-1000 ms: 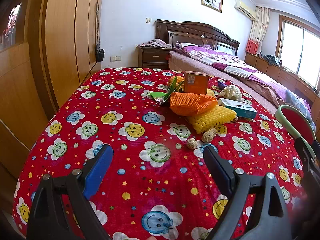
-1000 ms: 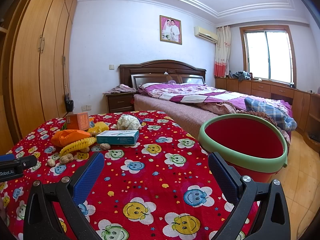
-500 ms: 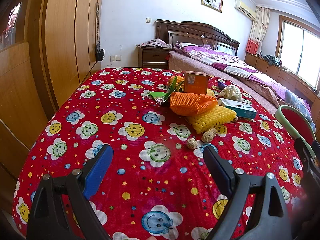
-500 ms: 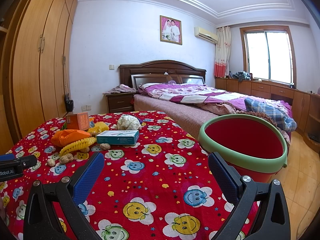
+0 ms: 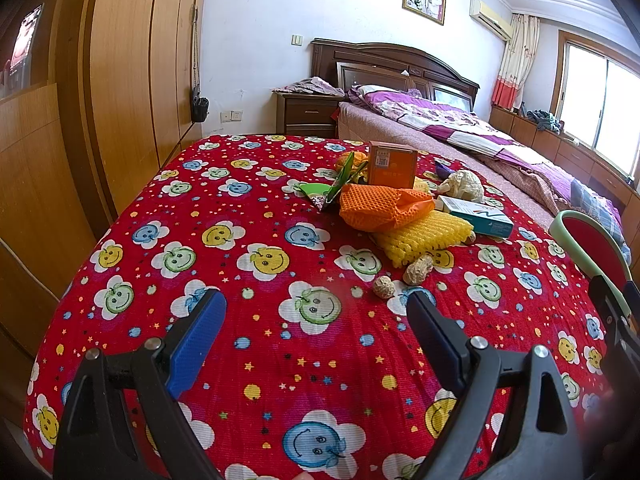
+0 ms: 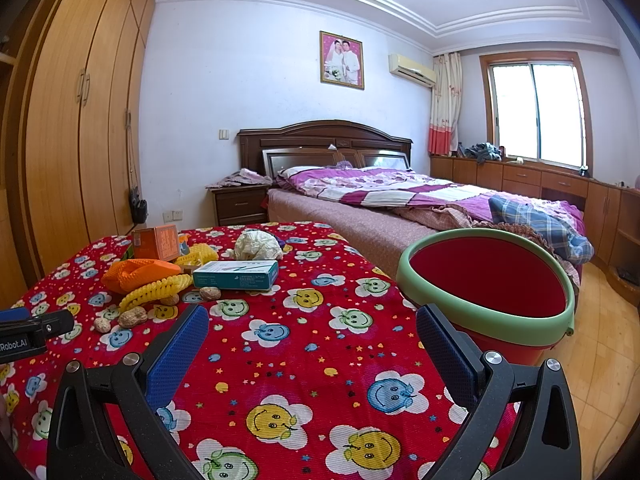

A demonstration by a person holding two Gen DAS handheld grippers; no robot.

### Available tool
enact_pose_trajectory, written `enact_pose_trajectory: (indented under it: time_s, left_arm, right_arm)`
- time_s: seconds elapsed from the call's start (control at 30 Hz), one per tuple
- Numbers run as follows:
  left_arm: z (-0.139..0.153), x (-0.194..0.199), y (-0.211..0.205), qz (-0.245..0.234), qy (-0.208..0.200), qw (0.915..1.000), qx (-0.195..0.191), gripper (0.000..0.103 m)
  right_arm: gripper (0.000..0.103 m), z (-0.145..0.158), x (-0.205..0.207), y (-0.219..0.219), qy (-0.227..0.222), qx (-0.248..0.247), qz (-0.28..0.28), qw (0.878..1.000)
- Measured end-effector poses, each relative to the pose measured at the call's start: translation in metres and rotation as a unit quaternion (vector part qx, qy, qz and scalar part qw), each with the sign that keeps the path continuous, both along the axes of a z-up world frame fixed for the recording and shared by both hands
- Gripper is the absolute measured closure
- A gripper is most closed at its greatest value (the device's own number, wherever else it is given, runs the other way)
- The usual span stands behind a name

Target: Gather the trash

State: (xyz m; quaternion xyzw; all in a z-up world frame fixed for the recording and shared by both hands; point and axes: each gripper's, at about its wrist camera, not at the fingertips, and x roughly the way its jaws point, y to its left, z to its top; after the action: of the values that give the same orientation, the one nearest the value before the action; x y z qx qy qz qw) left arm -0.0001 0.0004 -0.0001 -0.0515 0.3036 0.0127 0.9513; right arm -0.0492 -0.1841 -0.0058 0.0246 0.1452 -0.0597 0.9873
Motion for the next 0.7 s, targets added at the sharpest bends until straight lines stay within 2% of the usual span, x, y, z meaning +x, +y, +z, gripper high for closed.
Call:
enact_pose_trajectory:
  time_s: [0.17,0.33,0.7]
  left_arm:
    - [0.002,-0.001,0.001,0.002,0.008,1.0,0.001,0.011]
    - [0.001,0.007,-0.005,-0.017,0.029,0.9994,0.007,0.011]
    - [0.02,0.037,-0.023,-0.047,0.048,0.9977,0.0,0.014]
  right_arm:
    - [0.0,0.0,0.0,-0.001,0.003,0.004,0.001,1.0]
    - [0.0,0.005,0.003,-0.005,0.014,0.013,0.002,1.0]
    - [0.0,0.0,0.031,-0.01,0.094,0.04,0.045,0.994]
